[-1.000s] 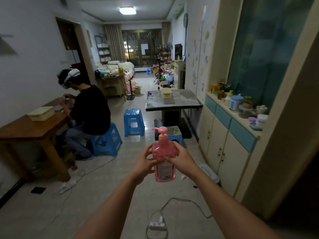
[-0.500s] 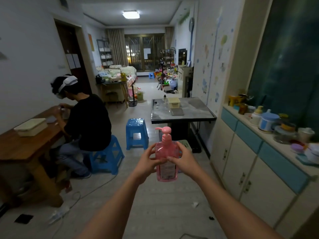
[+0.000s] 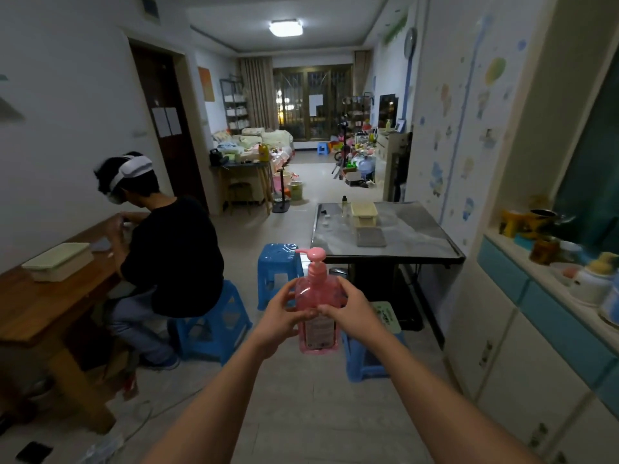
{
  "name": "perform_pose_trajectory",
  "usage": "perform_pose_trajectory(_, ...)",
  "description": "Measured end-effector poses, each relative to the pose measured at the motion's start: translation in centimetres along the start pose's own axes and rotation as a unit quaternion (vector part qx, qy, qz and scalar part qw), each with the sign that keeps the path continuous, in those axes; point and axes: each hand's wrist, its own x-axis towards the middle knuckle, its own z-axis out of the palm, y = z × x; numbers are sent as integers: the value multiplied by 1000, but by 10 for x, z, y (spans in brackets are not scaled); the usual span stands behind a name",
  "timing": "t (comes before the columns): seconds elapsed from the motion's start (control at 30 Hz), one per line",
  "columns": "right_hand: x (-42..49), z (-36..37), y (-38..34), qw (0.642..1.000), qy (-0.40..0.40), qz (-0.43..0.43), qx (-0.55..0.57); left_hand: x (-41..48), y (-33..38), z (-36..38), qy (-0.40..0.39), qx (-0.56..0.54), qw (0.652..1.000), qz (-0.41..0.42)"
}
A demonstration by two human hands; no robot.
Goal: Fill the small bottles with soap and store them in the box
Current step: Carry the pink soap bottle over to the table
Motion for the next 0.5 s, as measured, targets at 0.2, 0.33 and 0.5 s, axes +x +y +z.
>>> perform_pose_trajectory(0.2,86,-9,10,1000,-12,5,-3,89,-1,-17,13,-6,1000,-9)
perform_pose_trajectory(0.33,144,-9,21,1000,-26,1,-8,147,-5,-33,14,-9,1000,-6)
perform_pose_trajectory(0.5,240,4,41,1000,-2,4,-7,247,-11,-69,0,-6,1000,7)
